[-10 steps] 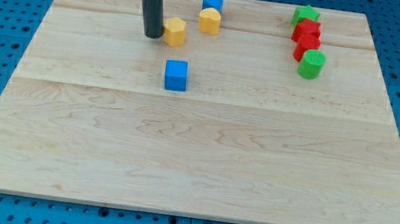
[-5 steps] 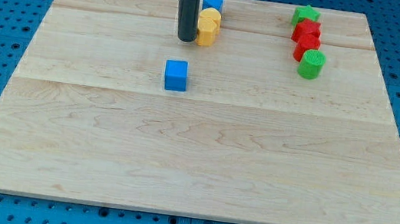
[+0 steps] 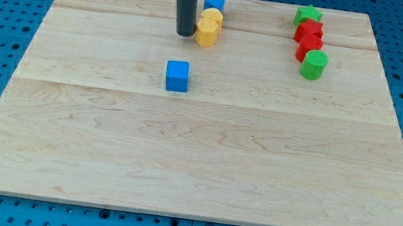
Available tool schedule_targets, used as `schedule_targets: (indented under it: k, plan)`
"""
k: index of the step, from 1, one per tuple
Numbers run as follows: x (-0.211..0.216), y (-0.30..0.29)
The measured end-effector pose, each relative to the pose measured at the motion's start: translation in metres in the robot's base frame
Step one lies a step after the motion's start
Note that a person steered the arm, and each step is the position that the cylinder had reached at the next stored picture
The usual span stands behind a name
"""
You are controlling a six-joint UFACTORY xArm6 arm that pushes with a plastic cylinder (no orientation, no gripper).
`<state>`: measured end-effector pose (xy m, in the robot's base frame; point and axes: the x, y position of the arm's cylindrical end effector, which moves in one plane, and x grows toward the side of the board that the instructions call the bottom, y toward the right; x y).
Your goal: Push the yellow hexagon to the bottom of yellow heart
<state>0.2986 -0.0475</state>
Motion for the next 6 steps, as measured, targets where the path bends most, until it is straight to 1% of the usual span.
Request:
schedule_targets:
  k: [4,5,6]
  plan:
    - [0.0,0.004]
    - [-0.001,-0.007]
    - [0.023,-0.071]
